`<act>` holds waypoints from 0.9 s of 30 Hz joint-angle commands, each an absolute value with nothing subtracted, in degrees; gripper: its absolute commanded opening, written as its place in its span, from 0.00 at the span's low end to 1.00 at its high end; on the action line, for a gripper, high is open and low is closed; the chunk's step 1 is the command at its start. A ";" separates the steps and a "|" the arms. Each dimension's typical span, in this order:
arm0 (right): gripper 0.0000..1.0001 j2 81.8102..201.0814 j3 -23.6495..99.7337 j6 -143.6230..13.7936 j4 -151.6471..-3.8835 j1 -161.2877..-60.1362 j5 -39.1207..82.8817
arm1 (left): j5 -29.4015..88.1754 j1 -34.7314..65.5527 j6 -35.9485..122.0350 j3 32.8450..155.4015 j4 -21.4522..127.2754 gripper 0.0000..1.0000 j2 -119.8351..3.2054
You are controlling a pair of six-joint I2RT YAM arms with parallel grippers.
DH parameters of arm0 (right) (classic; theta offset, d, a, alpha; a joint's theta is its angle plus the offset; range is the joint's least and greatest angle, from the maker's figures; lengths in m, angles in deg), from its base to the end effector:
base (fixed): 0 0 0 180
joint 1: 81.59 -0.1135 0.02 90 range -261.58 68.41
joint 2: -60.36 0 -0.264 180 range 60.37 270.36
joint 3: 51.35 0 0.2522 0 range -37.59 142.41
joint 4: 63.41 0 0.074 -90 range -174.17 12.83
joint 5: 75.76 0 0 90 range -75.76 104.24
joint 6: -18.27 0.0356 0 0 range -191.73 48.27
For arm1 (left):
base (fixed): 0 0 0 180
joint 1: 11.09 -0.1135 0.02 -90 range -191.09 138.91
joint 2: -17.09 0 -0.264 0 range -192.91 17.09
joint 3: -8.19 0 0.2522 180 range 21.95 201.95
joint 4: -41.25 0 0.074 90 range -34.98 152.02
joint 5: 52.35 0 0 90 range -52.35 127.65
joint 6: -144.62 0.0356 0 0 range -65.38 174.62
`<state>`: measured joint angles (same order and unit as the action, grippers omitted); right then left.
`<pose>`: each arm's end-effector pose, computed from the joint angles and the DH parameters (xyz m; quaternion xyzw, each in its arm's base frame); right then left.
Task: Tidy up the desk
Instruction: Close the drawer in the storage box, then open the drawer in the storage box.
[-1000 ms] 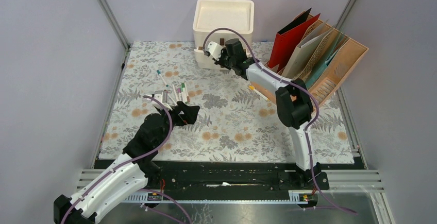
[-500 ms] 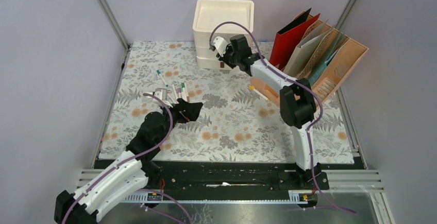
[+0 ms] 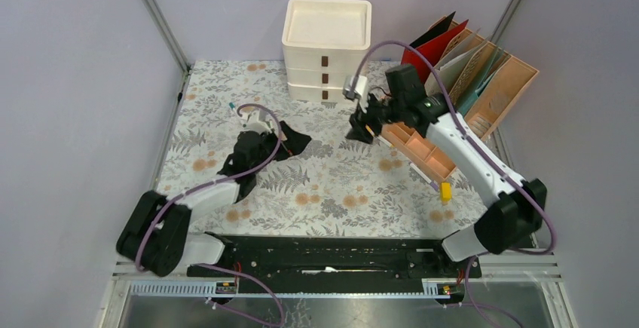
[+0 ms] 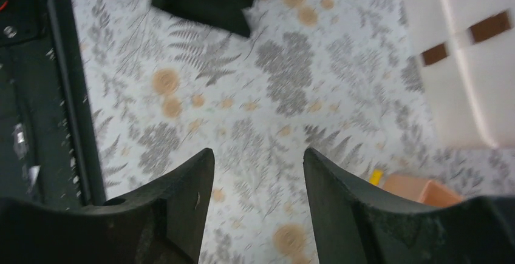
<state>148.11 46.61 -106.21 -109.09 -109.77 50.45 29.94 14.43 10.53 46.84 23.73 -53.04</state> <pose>0.2911 0.1798 0.3624 -0.5609 0.6477 0.2519 0.4499 0.2248 -0.1126 0.2037 -0.0860 0.7824 -0.3943 0.4744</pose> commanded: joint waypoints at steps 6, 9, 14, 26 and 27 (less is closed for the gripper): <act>0.66 136.56 33.53 -110.00 -115.58 -101.20 65.52 | 28.34 13.48 16.68 67.26 22.03 0.97 -74.51; 0.66 136.75 33.48 -110.05 -115.66 -98.16 67.34 | 29.43 13.51 18.25 72.54 22.09 0.95 -80.84; 0.66 136.78 32.64 -110.46 -115.58 -96.73 69.39 | 29.74 13.57 19.60 80.89 22.58 0.92 -89.93; 0.66 137.27 32.35 -111.47 -115.91 -96.41 69.04 | 33.96 13.70 23.78 92.08 18.09 0.84 -102.68; 0.66 137.41 32.37 -111.56 -116.00 -96.43 69.00 | 34.17 13.70 23.77 93.08 18.13 0.83 -103.92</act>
